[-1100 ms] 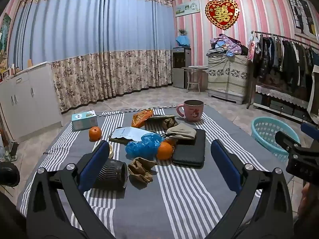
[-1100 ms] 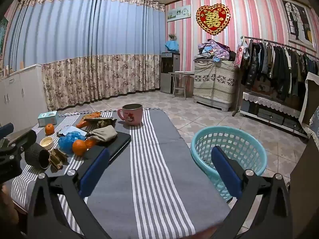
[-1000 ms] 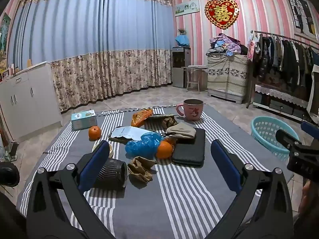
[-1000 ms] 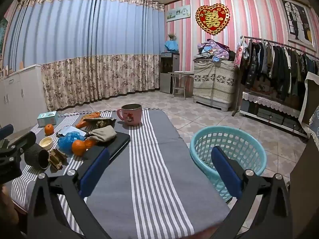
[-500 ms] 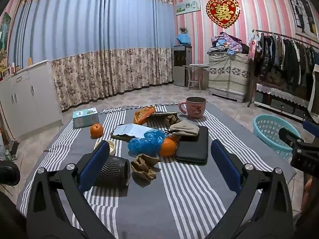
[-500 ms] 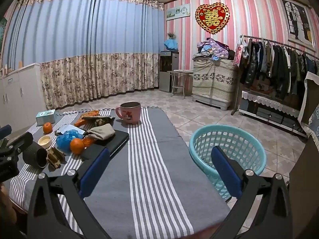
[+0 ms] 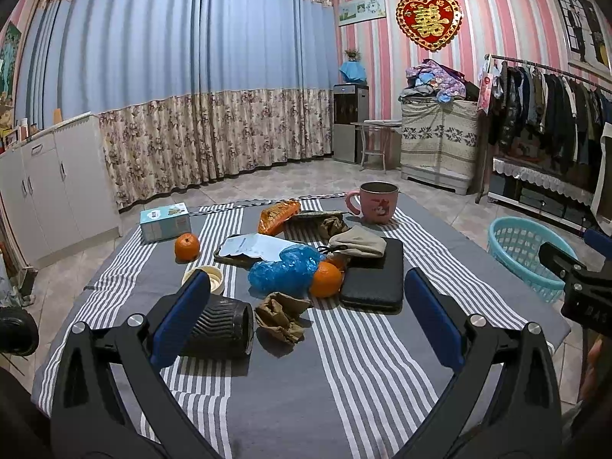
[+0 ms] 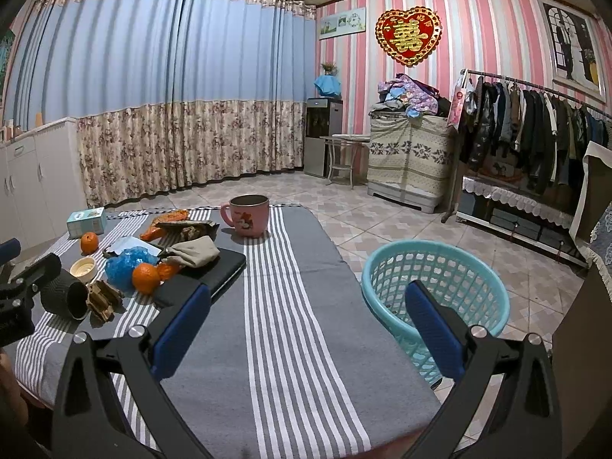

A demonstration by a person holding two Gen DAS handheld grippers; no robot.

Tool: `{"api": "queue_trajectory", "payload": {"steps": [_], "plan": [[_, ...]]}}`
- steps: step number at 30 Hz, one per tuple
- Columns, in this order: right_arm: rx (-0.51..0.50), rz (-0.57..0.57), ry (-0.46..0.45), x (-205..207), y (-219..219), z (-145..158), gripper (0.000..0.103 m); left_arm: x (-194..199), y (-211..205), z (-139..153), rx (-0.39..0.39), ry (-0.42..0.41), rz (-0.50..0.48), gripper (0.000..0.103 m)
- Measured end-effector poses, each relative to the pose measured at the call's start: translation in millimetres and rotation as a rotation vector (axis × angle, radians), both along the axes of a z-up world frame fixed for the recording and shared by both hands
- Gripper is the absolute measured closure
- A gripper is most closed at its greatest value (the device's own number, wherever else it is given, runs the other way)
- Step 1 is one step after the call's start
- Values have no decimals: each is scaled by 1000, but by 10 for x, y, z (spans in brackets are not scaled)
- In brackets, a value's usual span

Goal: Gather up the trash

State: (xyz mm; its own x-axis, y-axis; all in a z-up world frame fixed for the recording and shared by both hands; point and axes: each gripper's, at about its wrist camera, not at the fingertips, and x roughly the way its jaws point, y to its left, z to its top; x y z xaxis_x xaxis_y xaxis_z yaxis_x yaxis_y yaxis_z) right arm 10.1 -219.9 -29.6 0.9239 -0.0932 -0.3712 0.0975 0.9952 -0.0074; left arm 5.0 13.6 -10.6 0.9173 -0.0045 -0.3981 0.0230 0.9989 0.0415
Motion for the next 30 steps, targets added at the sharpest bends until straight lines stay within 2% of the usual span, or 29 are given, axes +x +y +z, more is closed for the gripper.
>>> {"api": "queue_trajectory", "payload": {"steps": [30], "plan": [[0, -11, 1, -26, -52, 38, 4, -5, -50, -44, 5, 4, -6, 5]]}}
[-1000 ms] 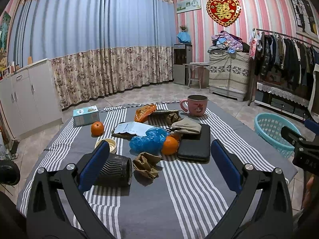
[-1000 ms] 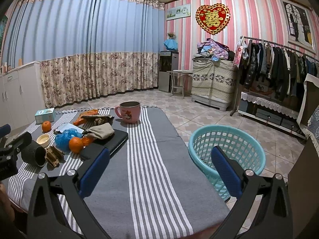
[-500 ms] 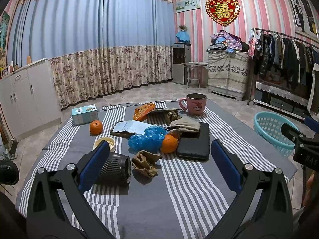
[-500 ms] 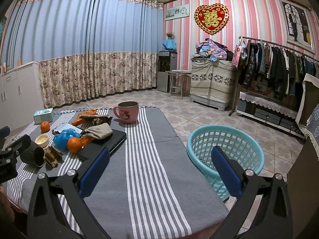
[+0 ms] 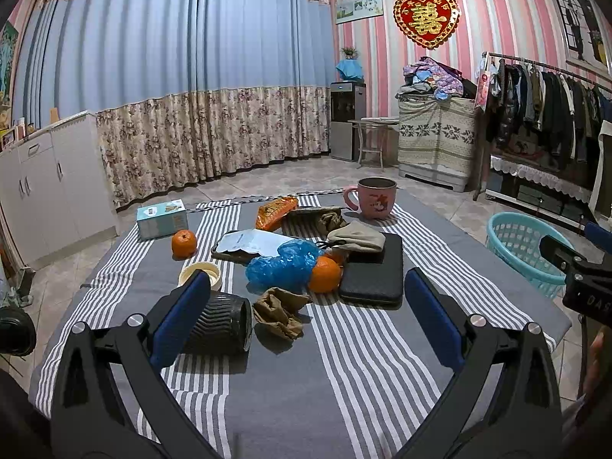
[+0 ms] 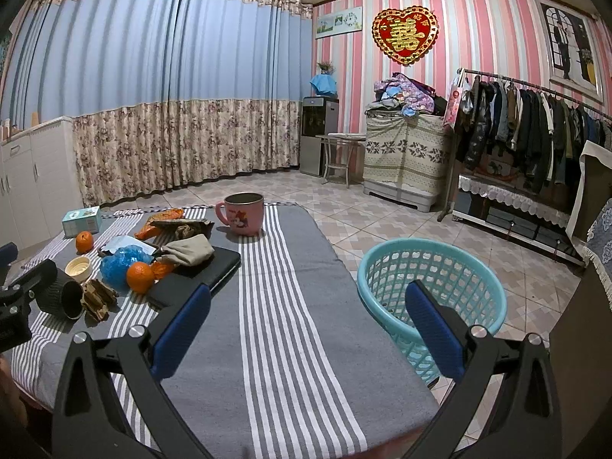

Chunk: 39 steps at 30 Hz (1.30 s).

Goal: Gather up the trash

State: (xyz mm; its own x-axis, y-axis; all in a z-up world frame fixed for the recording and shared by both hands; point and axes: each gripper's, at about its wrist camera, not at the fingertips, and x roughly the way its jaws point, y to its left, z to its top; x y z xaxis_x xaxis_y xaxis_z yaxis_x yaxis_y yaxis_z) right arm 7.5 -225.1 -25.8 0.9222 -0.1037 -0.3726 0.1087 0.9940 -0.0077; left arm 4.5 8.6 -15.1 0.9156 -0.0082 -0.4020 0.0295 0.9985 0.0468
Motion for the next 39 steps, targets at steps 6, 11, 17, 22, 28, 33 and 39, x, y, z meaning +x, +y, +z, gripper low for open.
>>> {"api": "queue_trajectory", "payload": {"steps": [6, 11, 17, 22, 28, 33, 39], "plan": [[0, 2, 0, 5, 7, -3, 4, -2, 7, 1, -1, -2, -1, 5], [-2, 2, -1, 3, 4, -1, 4, 1, 11, 3, 0, 0, 0, 5], [-1, 3, 0, 6, 4, -2, 4, -7, -8, -8, 1, 0, -1, 5], [0, 3, 2, 7, 3, -2, 4, -10, -9, -19, 0, 1, -1, 5], [-3, -2, -1, -4, -10, 10, 4, -20, -6, -47, -5, -4, -7, 5], [-5, -3, 0, -10, -24, 16, 4, -22, 1, -60, -7, 3, -10, 5], [-14, -10, 6, -20, -48, 2, 4, -15, 47, -118, -8, 13, -1, 5]]}}
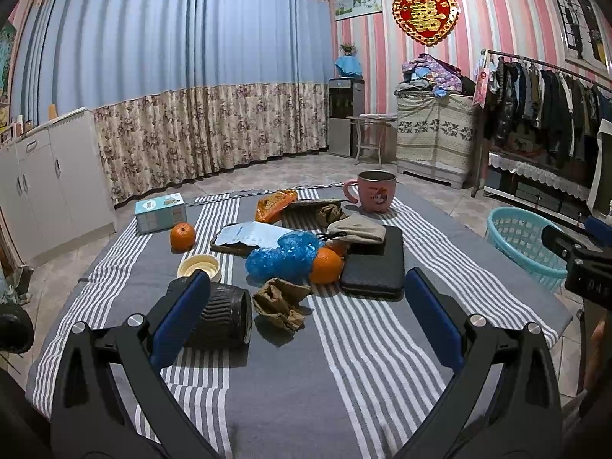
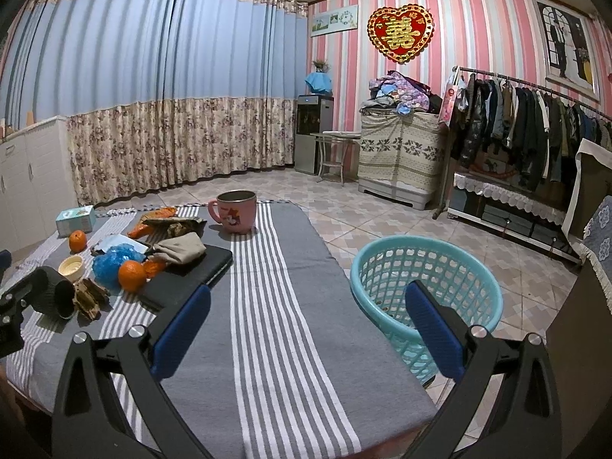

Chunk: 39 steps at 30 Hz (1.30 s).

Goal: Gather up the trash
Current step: 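Grasp the black ribbed cylinder with the left tool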

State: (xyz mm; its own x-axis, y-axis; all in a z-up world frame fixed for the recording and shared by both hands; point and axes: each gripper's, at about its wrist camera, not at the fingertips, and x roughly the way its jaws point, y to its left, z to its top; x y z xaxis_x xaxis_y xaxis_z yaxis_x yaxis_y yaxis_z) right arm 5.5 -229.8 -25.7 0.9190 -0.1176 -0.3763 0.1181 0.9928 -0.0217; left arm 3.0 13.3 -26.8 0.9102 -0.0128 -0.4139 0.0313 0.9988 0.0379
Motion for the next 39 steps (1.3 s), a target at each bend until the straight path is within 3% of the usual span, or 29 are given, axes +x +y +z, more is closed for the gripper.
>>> {"api": "queue_trajectory", "payload": {"steps": [13, 25, 37, 39], "plan": [[-15, -37, 61, 160, -129, -140, 4, 106, 394, -160, -11, 57, 50, 5], [4, -35, 89, 258, -135, -227, 4, 475, 857, -333, 12, 136, 111, 5], [32, -64, 169, 373, -137, -274, 4, 791, 968, -580, 22, 245, 36, 5], [19, -67, 167, 373, -102, -260, 4, 844, 983, -625, -6, 280, -8, 13]]}}
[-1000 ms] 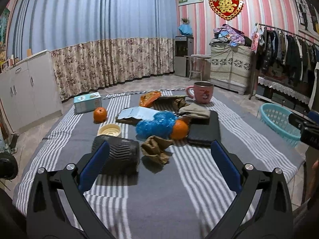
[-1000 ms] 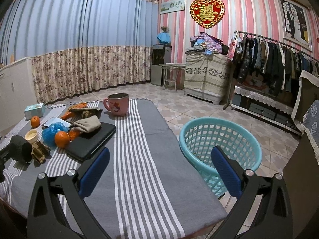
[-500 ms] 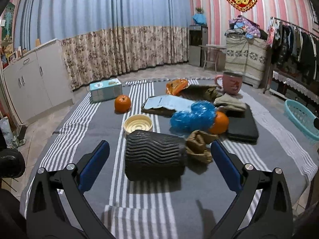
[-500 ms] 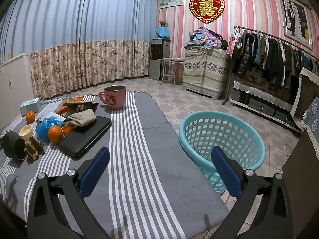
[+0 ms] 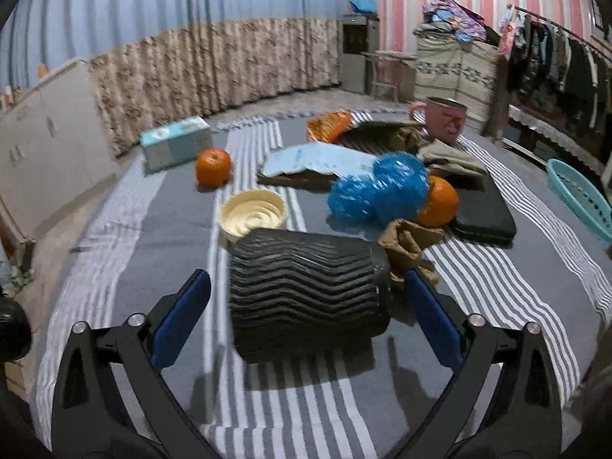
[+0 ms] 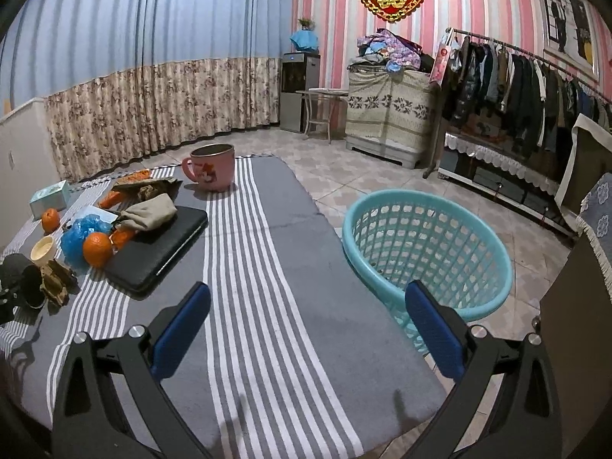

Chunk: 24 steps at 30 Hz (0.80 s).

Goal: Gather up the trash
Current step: 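Grasp the black ribbed cylinder with the left tool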

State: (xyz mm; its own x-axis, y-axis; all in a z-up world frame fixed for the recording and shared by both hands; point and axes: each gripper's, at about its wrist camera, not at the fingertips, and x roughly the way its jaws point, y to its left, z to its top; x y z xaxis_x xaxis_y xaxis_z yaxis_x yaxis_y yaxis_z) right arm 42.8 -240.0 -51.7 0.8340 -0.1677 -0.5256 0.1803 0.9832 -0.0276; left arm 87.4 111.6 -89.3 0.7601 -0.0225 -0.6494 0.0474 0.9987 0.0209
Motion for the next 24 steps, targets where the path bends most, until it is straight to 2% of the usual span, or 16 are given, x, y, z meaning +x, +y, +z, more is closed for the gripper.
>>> {"api": "queue_trajectory", "payload": {"steps": [1, 3, 6, 11, 16, 24], "plan": [[-13, -2, -2, -1, 32, 11, 4, 12, 9, -12, -13, 11, -15, 23], [-32, -7, -7, -7, 62, 32, 4, 67, 34, -45, -39, 40, -34, 31], [-44, -8, -11, -14, 113, 58, 4, 72, 55, -28, -47, 37, -51, 31], [-12, 12, -5, 13, 319, 96, 4, 41, 86, 147, -15, -21, -76, 31], [-5, 57, 10, 86, 751, 58, 4, 149, 278, 367, 14, -91, -62, 31], [21, 153, 66, 256, 1501, -45, 4, 379, 698, 537, 15, -133, -49, 31]]}}
